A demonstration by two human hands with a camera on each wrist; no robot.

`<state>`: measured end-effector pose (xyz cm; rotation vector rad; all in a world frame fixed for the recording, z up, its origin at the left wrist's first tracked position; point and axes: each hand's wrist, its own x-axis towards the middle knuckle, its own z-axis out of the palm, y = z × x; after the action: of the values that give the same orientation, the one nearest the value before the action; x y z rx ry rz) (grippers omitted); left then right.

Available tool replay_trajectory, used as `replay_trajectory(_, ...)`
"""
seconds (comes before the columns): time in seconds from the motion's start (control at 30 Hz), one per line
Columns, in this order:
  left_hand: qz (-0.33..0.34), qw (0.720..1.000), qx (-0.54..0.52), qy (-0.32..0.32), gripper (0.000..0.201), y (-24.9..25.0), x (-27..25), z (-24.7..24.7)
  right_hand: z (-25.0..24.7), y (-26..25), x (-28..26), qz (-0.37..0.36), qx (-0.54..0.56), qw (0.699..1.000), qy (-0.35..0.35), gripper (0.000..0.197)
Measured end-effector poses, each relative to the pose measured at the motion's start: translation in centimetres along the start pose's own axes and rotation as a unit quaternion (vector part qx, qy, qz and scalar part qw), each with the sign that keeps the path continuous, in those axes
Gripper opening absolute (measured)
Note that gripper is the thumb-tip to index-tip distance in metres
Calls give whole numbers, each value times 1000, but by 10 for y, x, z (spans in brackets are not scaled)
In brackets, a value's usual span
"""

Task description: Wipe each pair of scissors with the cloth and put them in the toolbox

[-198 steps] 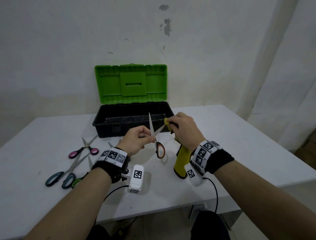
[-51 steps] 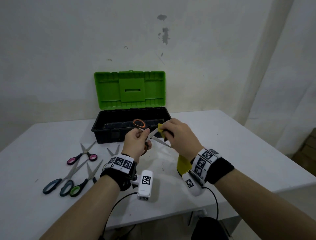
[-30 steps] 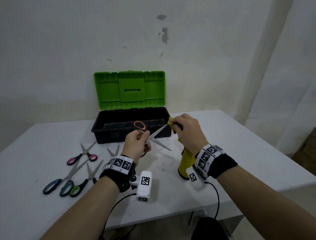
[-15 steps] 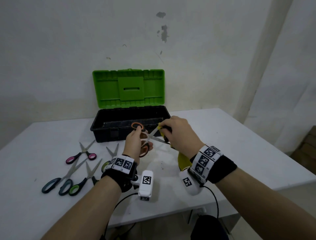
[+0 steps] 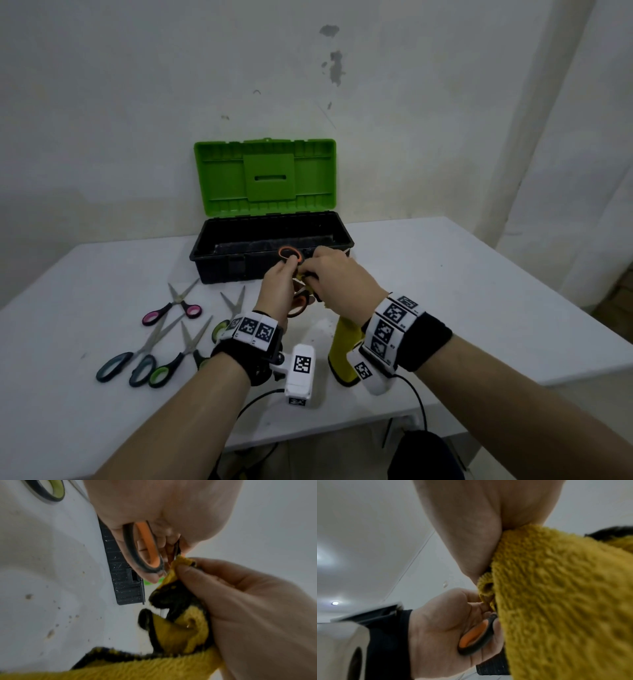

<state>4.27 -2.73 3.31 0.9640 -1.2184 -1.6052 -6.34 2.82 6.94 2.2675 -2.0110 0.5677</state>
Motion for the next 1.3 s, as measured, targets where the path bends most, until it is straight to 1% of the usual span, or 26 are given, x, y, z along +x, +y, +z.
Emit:
replay_trajectory(0.1,24,1000,6,0,32,-1,-1,2,3,-2,2,12,-12,1000,-9,25)
replay_trajectory(0.17,28,1000,7,1,32,-2,0,1,3,1,1,19,-11,999,-23,23)
replay_trajectory(0.23,27,1000,4,-3,33,-4,0,0,1,3,0,11,5,1000,-22,21)
replay_trajectory(0.33,7,1000,-15,-9,32,-6,1,1,-1,5,0,4,21,1000,4,20)
replay_trajectory(0.43,-25,998,-58,3,32,-3,2,-1,-2,8,-3,3,13,1000,-8,26)
replay_trajectory(0.5,-30,998,-46,9,35,-2,4,-1,-4,11,-6,3,13,1000,-19,28)
replay_trajectory(0.6,-2,1000,8,14,35,-4,5,1,-6,12,-9,4,12,1000,-8,27)
replay_trajectory(0.67,21,999,32,7,36,-6,5,4,-5,9,-7,-2,21,1000,12,25)
replay_trajectory(0.73,42,998,45,5,37,-7,4,6,-3,6,-5,-6,22,1000,13,25)
replay_trajectory(0.87,51,997,45,41,37,-4,5,2,-5,14,-6,18,0,1000,-15,25)
replay_trajectory(0.93,53,997,35,52,37,-4,5,-1,-8,17,-7,22,5,1000,-19,25)
replay_trajectory(1.07,66,997,33,27,39,-6,4,4,-7,8,-4,-17,26,1000,3,24)
replay_trajectory(1.2,72,996,36,27,38,-5,4,5,-4,7,-5,-10,18,1000,-16,26)
replay_trajectory(1.23,77,996,39,29,38,-6,4,5,-6,9,-6,-8,27,1000,-12,26)
replay_trajectory(1.3,80,996,36,33,38,-5,3,6,-9,12,-7,-12,43,999,18,23)
